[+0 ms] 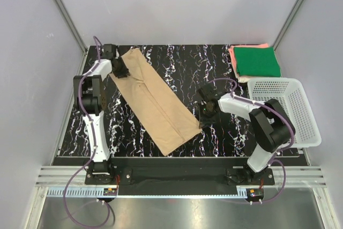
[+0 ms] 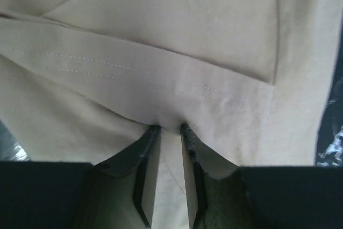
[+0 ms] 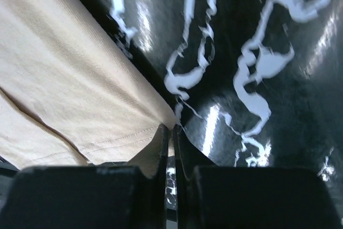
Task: Fold and stack the t-shirts
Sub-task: Fold the tshirt
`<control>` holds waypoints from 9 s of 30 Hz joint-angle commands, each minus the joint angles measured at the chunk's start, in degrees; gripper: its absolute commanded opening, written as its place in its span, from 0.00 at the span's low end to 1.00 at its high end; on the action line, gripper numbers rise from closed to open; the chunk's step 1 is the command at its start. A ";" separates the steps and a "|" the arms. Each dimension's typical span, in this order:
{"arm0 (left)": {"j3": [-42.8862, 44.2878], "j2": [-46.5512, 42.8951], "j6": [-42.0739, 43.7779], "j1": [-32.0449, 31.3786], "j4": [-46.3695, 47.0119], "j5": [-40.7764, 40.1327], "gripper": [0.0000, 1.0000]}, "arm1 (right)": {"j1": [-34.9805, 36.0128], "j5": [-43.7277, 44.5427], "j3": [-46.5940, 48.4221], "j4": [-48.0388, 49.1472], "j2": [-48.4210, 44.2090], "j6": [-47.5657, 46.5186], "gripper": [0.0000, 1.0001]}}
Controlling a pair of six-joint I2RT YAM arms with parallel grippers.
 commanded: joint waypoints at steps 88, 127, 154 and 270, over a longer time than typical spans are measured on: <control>-76.23 -69.29 -8.96 -42.25 10.06 6.51 0.14 | 7.80 7.69 -12.14 -2.72 -21.48 22.58 0.28; -84.57 -75.46 -22.76 -42.96 14.19 6.52 0.31 | 2.88 -2.95 -22.25 4.22 -19.72 19.59 0.30; -83.87 -73.78 -20.83 -43.31 15.78 6.60 0.00 | 2.80 -2.16 -21.72 4.84 -21.74 20.12 0.00; -11.89 -9.63 -11.07 -8.77 5.23 15.39 0.00 | -11.97 -3.82 57.11 1.76 33.09 -16.18 0.00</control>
